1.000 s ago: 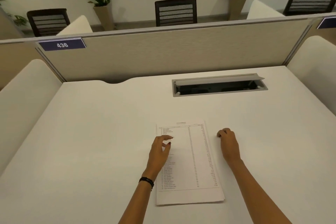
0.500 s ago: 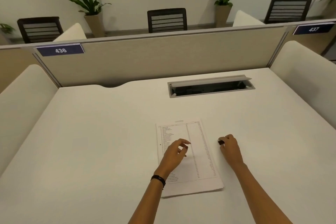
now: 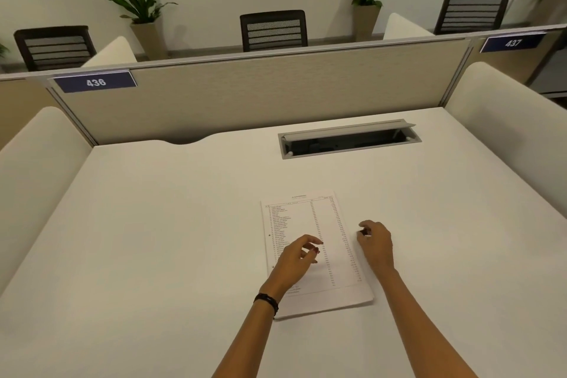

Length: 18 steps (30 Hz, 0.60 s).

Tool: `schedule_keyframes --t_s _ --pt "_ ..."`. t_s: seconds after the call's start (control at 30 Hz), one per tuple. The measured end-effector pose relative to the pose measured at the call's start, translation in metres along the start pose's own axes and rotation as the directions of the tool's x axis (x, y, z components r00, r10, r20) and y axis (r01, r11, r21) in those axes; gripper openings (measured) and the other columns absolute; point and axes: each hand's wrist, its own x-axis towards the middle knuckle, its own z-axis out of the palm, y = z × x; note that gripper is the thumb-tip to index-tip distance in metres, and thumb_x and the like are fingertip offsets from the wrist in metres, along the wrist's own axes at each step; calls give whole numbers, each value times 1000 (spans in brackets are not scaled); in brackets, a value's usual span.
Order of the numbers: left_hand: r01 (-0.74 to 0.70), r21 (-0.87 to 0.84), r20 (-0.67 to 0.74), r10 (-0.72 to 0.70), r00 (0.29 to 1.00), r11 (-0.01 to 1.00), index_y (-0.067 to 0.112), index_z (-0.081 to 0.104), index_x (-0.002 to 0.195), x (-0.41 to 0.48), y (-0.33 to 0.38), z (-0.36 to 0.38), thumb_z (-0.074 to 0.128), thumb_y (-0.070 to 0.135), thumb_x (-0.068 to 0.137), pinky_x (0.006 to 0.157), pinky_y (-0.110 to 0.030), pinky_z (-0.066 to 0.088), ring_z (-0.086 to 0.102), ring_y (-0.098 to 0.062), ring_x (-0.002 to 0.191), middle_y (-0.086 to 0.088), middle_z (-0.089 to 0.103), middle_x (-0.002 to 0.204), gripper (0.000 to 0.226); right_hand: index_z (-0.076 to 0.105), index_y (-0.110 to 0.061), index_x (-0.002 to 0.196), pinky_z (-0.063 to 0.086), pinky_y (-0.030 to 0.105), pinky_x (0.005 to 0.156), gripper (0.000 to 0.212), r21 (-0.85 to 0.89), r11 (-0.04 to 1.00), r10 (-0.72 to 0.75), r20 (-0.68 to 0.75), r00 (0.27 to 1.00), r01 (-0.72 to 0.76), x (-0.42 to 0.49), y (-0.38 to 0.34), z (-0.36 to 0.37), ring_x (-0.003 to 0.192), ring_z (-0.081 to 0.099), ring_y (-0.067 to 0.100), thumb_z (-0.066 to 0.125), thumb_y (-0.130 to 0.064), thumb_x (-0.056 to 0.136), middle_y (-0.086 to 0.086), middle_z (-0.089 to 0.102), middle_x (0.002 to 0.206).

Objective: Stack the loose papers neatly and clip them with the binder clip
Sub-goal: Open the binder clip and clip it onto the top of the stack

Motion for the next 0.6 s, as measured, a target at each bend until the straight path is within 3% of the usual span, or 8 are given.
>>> schedule_keyframes --t_s 0.07,0.2,0.3,0.43,0.6 --pt "-4 -13 -2 4 1000 1000 31 57 106 -1 3 3 45 22 95 81 -24 51 64 -3 84 5 63 104 18 66 -1 95 46 24 73 16 157 986 55 -5 998 -54 -4 -17 -4 83 62 22 64 -2 79 11 67 93" --pt "-44 -68 -63 39 997 997 22 57 121 1 10 10 47 23 95 89 -23 52 65 -4 92 3 64 115 28 69 -6 82 56 35 77 6 408 890 164 133 978 -204 -14 -48 -8 78 67 23 68 -9 78 9 71 84" --pt "-89 -123 -125 74 989 988 19 58 123 2 20 13 49 23 95 87 -17 51 66 -1 93 7 64 114 30 67 0 85 57 28 71 10 580 775 157 209 965 -251 -25 -71 -12 81 67 26 68 -9 80 16 70 87" --pt "-188 -195 -223 143 964 963 18 66 112 -1 33 11 54 14 92 77 -11 52 68 0 88 9 69 99 24 66 2 88 57 21 68 15 691 667 149 241 959 -277 -32 -95 -16 77 66 22 68 -10 80 13 67 83" --pt "-262 -215 -296 193 935 941 15 71 101 -3 38 3 61 7 87 79 -18 55 69 -6 86 7 71 92 19 65 4 91 56 20 66 17 740 610 145 247 958 -283 -34 -108 -18 72 63 19 68 -10 80 10 65 78"
